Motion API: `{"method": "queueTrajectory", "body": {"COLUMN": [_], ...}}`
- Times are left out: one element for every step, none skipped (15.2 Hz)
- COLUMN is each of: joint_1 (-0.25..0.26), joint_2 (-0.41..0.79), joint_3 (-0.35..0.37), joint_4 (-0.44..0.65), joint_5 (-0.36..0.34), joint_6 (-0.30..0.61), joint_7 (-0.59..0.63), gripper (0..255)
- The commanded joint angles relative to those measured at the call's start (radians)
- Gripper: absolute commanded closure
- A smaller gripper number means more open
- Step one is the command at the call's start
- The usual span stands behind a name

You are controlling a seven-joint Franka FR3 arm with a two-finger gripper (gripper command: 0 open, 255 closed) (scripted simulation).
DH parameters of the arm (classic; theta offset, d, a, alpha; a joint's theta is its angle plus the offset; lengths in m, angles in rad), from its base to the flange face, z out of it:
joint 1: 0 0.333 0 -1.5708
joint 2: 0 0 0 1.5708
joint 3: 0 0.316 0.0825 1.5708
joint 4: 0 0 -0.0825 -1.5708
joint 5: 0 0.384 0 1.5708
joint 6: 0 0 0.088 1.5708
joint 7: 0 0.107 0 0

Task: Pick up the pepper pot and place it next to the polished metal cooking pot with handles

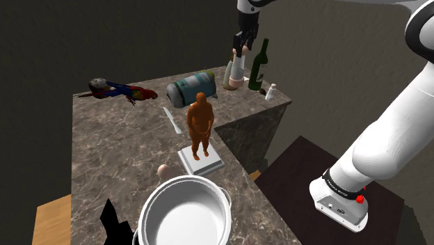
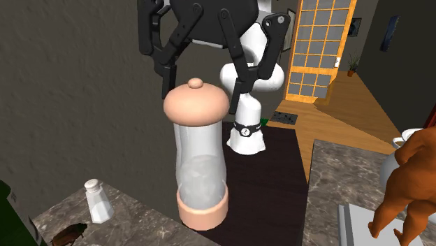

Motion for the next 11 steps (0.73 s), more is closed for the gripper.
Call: {"method": "queueTrajectory", "body": {"joint_1": [0.000, 0.000, 0.001, 0.001, 0.001, 0.002, 0.002, 0.002, 0.003, 0.003, 0.004], "joint_2": [0.005, 0.007, 0.010, 0.012, 0.015, 0.019, 0.022, 0.026, 0.031, 0.035, 0.040], "joint_3": [0.000, 0.000, 0.001, 0.001, 0.001, 0.001, 0.002, 0.002, 0.002, 0.003, 0.003], "joint_4": [0.034, 0.050, 0.067, 0.084, 0.101, 0.119, 0.137, 0.155, 0.174, 0.194, 0.214], "joint_5": [0.000, 0.000, 0.000, 0.000, 0.000, 0.000, 0.000, 0.000, -0.001, -0.001, -0.002], "joint_6": [-0.029, -0.043, -0.057, -0.071, -0.085, -0.099, -0.114, -0.128, -0.143, -0.158, -0.173], "joint_7": [-0.005, -0.007, -0.009, -0.010, -0.012, -0.014, -0.016, -0.018, -0.020, -0.022, -0.024], "gripper": [255, 255, 255, 255, 255, 255, 255, 255, 255, 255, 255]}}
